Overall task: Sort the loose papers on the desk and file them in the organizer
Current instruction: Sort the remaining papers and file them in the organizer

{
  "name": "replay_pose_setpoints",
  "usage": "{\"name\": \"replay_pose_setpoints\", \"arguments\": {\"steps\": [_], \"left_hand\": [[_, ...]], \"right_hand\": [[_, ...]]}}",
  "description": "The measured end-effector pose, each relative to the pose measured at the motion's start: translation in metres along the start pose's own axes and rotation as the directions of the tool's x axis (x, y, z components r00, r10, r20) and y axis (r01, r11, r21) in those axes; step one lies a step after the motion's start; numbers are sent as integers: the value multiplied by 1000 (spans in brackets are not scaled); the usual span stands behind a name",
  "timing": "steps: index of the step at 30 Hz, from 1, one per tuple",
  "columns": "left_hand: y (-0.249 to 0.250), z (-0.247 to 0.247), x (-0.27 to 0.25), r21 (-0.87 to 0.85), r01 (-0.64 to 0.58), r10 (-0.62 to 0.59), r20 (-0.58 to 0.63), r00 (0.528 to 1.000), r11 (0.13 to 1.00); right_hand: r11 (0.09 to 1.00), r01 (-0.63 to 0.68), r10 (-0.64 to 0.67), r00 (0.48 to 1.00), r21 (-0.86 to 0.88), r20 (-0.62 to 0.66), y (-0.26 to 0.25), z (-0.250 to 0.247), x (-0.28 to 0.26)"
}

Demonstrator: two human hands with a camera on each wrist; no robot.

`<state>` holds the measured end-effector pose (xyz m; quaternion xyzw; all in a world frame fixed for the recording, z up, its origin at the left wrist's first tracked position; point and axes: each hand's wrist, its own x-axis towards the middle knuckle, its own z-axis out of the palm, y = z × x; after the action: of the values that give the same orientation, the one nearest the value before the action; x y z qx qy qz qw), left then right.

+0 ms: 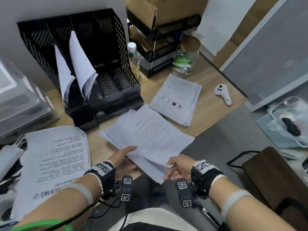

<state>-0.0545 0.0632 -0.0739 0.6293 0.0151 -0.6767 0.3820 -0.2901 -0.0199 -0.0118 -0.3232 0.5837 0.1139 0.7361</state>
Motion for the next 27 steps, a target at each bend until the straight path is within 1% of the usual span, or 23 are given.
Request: {"name": "replay_pose_setpoints", "arguments": {"steps": [3, 5, 7, 8, 9, 10, 11, 12, 13, 14, 15, 16, 18, 19, 20, 21, 22, 23, 26, 27], "left_hand": [[-6, 1, 0, 4, -21, 21, 0, 1000, 1000], [-9, -1, 7, -14, -38, 37, -67, 997, 999], [-10, -8, 14, 22, -63, 66, -161, 985, 998], [-10, -15, 18, 56, -83, 92, -191, 977, 995], [-9, -22, 21, 103, -105, 125, -208, 970, 989], [-6, -27, 22, 147, -130, 159, -208, 965, 981], [-4, -30, 17, 176, -156, 193, -218, 957, 972], [-1, -34, 11, 192, -170, 212, -227, 951, 967], [3, -36, 2, 208, -178, 225, -232, 946, 962], [5, -38, -5, 228, -189, 241, -227, 944, 955], [6, -40, -11, 247, -203, 257, -208, 944, 947], [7, -44, -16, 248, -226, 275, -187, 943, 942], [14, -49, -31, 247, -289, 325, -117, 939, 925], [21, -47, -38, 255, -331, 362, -84, 928, 908], [27, -48, -45, 265, -384, 411, -54, 910, 885], [35, -47, -53, 268, -431, 458, -42, 888, 861], [43, -47, -61, 261, -494, 519, -36, 854, 829], [51, -47, -68, 259, -549, 576, -38, 816, 795], [76, -48, -93, 269, -660, 700, -83, 710, 701], [82, -49, -98, 254, -701, 739, -101, 666, 666]], "right_hand": [[999, 16, -14, 999, -39, 43, 1, 12, 0], [994, 0, 9, 997, -107, 81, 2, 23, -2], [965, -50, 61, 998, -258, 35, 0, 28, -1], [934, -90, 91, 996, -346, -13, -2, 26, 1], [888, -114, 90, 993, -445, -75, -5, 20, 8], [831, -99, 20, 989, -548, -148, -10, 13, 11], [765, -65, -110, 967, -640, -229, -16, 3, 14], [703, -28, -275, 910, -710, -309, -24, -5, 16], [677, 18, -416, 834, -736, -363, -34, -12, 14], [665, 71, -514, 765, -744, -387, -46, -15, 12], [654, 114, -568, 727, -748, -386, -57, -16, 10], [633, 162, -605, 713, -757, -353, -68, -15, 12], [606, 238, -615, 745, -759, -258, -91, -5, 15], [619, 282, -605, 766, -733, -217, -99, -1, 17], [632, 372, -623, 765, -680, -160, -107, 5, 19], [650, 452, -646, 752, -610, -131, -112, 12, 19], [648, 542, -690, 715, -535, -111, -119, 20, 19], [641, 612, -731, 672, -463, -123, -125, 29, 10], [563, 766, -825, 542, -310, -158, -141, 47, -9], [536, 799, -844, 515, -272, -149, -143, 53, -18]]}}
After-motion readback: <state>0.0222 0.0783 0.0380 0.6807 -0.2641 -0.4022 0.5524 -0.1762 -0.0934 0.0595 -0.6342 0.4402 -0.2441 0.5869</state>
